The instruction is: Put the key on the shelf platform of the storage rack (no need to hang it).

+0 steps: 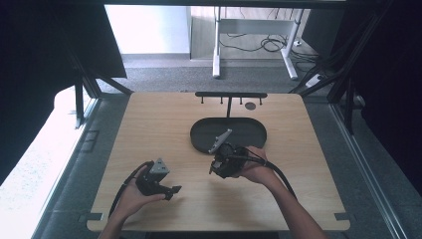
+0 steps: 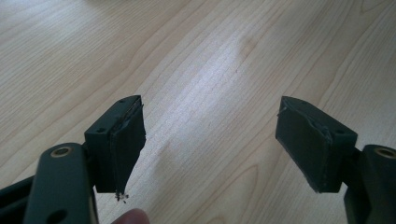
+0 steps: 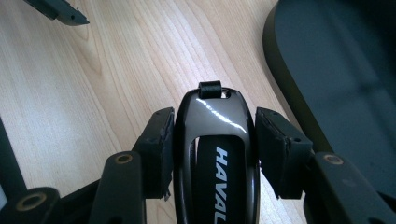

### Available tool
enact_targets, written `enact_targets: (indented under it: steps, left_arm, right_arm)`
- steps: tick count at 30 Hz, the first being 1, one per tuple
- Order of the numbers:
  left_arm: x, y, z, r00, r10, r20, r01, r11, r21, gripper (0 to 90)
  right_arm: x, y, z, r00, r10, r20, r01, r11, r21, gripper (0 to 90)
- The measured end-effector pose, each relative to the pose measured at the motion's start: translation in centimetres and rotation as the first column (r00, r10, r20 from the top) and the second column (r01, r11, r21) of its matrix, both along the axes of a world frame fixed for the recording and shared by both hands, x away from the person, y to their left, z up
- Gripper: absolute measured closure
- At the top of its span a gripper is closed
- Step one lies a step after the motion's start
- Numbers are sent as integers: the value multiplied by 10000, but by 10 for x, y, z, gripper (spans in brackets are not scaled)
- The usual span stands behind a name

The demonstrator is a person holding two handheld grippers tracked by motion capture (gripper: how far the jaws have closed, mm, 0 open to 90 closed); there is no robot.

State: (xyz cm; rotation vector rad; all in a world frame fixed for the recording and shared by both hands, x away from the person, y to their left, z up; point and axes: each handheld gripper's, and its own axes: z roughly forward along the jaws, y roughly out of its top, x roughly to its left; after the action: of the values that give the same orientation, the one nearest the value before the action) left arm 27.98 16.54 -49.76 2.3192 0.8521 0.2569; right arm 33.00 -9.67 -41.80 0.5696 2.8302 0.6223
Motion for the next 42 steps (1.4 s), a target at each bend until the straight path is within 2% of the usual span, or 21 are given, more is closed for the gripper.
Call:
enact_targets:
  steps: [5, 7, 9, 15, 34, 42]
  left_arm:
    - [1, 0, -1, 10000, -29, -39, 29, 10000, 35, 243]
    - [2, -1, -5, 9996, -69, -281, 74, 9998, 182, 234]
    - [3, -1, -7, 9994, -75, -337, 86, 9994, 324, 233]
    - [2, -2, -6, 9995, -101, -301, 107, 9997, 211, 231]
    - [3, -4, -11, 9987, -175, -478, 194, 9990, 405, 225]
    - [3, -6, -13, 9983, -227, -536, 255, 9984, 514, 219]
  right_arm:
    - [-1, 3, -2, 10000, 53, 38, -52, 9999, -107, 499]
    - [-2, 4, -4, 9999, 111, 62, -110, 9998, -167, 499]
    - [-2, 6, -5, 9999, 99, 61, -98, 9998, -157, 499]
    - [-3, 8, -6, 9998, 159, 85, -157, 9996, -229, 499]
    - [-7, 14, -14, 9991, 350, 221, -336, 9976, -612, 499]
    - [-8, 15, -13, 9989, 407, 226, -396, 9981, -478, 499]
